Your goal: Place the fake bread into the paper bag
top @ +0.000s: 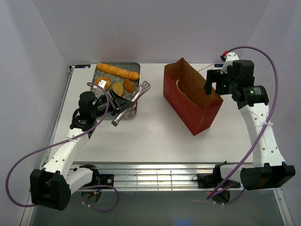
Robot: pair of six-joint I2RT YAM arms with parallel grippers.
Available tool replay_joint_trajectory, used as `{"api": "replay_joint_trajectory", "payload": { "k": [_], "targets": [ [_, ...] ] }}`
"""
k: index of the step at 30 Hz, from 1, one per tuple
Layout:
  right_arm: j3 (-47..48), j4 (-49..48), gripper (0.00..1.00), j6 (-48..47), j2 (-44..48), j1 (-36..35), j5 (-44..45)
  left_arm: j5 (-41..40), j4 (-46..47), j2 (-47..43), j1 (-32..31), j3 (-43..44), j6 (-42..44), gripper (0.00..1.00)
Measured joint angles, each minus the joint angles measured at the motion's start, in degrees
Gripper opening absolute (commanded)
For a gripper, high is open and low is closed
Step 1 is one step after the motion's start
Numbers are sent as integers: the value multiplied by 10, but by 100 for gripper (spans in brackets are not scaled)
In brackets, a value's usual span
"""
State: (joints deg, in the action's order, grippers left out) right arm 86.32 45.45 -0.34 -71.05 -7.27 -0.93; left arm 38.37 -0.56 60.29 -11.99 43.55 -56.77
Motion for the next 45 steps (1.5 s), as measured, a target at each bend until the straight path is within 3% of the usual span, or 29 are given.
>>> {"api": "replay_joint_trajectory", "payload": {
  "k": [11,19,28,36,41,45],
  "targets": [
    [13,-68,100,-38,-85,0,-41,20,47,-9,32,-45,-56,54],
    [18,-90,83,-46,-116,0,-42,16,36,-38,83,-81,-76,56],
    [18,-103,71,-41,-129,0,-70,16,22,-43,134,-163,-127,55],
    [7,-117,68,-31,-123,0,-75,-21,-77,-100,141,-163,-107,58],
    [3,-124,67,-28,-120,0,-82,-22,-80,-104,141,-182,-110,58],
    [0,-126,61,-26,-118,0,-85,-19,-61,-69,143,-200,-123,58]
  ]
}}
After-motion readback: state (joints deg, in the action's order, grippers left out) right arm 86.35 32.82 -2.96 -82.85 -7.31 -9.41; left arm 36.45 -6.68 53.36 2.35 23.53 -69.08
